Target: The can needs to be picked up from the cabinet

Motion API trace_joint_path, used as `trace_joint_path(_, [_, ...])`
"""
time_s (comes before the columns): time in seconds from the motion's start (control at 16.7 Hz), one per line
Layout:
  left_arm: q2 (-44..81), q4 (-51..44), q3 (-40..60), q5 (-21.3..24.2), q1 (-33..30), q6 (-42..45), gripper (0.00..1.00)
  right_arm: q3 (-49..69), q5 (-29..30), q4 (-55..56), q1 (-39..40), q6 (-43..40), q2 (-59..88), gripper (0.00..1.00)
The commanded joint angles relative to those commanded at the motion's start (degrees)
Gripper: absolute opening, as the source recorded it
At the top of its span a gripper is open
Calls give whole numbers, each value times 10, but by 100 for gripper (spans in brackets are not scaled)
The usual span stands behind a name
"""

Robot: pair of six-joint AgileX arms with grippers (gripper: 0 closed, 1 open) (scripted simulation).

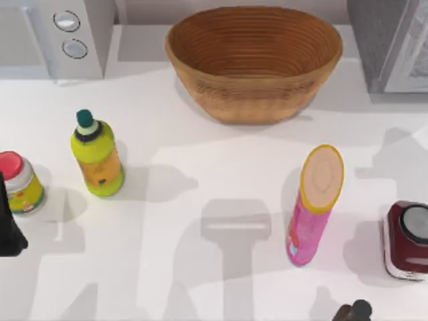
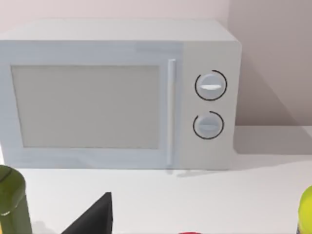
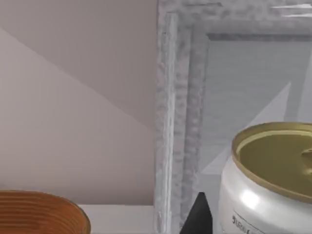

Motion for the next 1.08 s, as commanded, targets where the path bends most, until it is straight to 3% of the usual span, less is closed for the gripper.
trace_joint_path(0.36, [0, 0, 0, 0, 0, 0, 100, -322, -99, 114, -95, -2, -217, 0])
trace_joint_path(0.6, [0, 0, 0, 0, 0, 0, 100, -472, -147, 169, -142, -4, -322, 0])
trace_joint_path(1.08, [0, 0, 0, 0, 0, 0, 100, -531, -167, 191, -161, -3, -364, 0])
